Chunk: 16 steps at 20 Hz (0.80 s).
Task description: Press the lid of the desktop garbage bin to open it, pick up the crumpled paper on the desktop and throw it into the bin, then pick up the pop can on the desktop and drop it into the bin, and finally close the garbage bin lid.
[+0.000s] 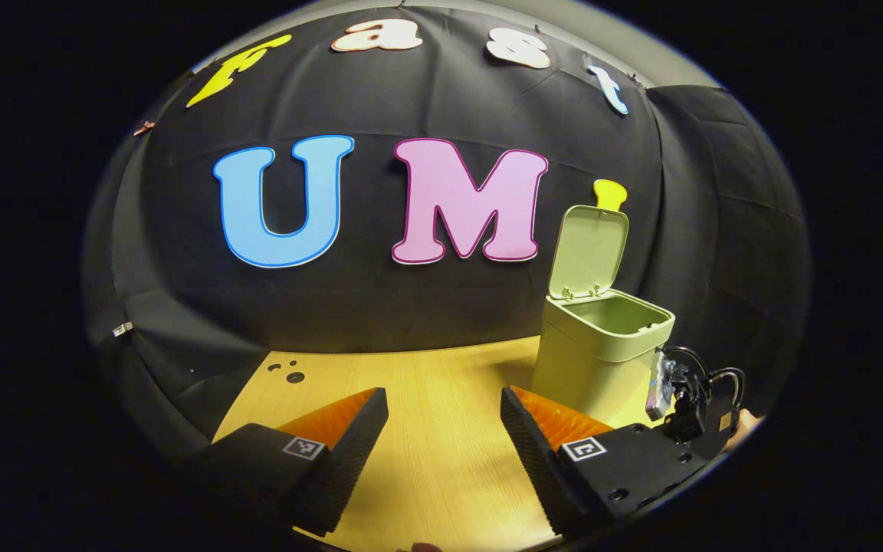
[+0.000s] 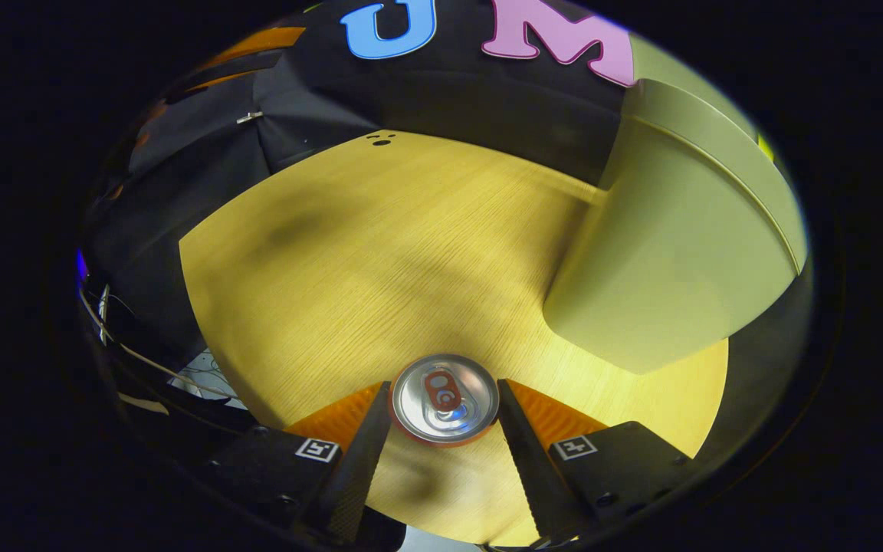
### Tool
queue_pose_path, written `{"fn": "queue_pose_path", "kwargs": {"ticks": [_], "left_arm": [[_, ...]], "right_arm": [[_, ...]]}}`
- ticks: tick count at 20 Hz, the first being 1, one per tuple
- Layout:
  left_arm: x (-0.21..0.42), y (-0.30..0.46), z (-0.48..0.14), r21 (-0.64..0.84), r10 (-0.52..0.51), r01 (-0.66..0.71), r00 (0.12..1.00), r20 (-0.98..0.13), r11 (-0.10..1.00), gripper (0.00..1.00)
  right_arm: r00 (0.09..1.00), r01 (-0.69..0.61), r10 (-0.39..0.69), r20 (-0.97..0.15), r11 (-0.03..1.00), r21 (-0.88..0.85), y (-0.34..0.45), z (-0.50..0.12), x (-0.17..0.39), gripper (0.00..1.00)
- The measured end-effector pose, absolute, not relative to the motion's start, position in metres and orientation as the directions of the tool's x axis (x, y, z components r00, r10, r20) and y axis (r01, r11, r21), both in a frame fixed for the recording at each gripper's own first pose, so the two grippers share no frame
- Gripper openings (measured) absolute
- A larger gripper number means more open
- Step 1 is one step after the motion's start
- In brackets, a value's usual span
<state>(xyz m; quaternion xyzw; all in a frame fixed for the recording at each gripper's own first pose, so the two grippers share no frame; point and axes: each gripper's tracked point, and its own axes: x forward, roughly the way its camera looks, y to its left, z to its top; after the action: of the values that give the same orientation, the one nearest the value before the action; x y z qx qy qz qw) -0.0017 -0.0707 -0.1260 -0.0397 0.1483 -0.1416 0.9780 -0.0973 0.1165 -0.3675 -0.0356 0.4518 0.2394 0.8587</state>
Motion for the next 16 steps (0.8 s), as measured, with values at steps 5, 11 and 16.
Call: {"fn": "queue_pose_path", "kwargs": {"ticks": [5,11,16], "left_arm": [[0.000,-0.077,-0.126,-0.132,-0.301,0.274,0.913,-0.275,0.953,0.96],[0.002,-0.087,-0.128,-0.146,-0.319,0.289,0.906,-0.278,0.946,0.96],[0.001,-0.093,-0.128,-0.159,-0.333,0.299,0.901,-0.279,0.941,0.96]], "right_arm": [[0.522,-0.410,0.389,-0.759,0.895,0.177,0.104,-0.324,-0.086,0.85],[0.576,-0.381,0.408,-0.708,0.901,0.209,0.086,-0.257,-0.068,0.85],[0.659,-0.350,0.424,-0.621,0.904,0.246,0.064,-0.188,-0.034,0.85]]}}
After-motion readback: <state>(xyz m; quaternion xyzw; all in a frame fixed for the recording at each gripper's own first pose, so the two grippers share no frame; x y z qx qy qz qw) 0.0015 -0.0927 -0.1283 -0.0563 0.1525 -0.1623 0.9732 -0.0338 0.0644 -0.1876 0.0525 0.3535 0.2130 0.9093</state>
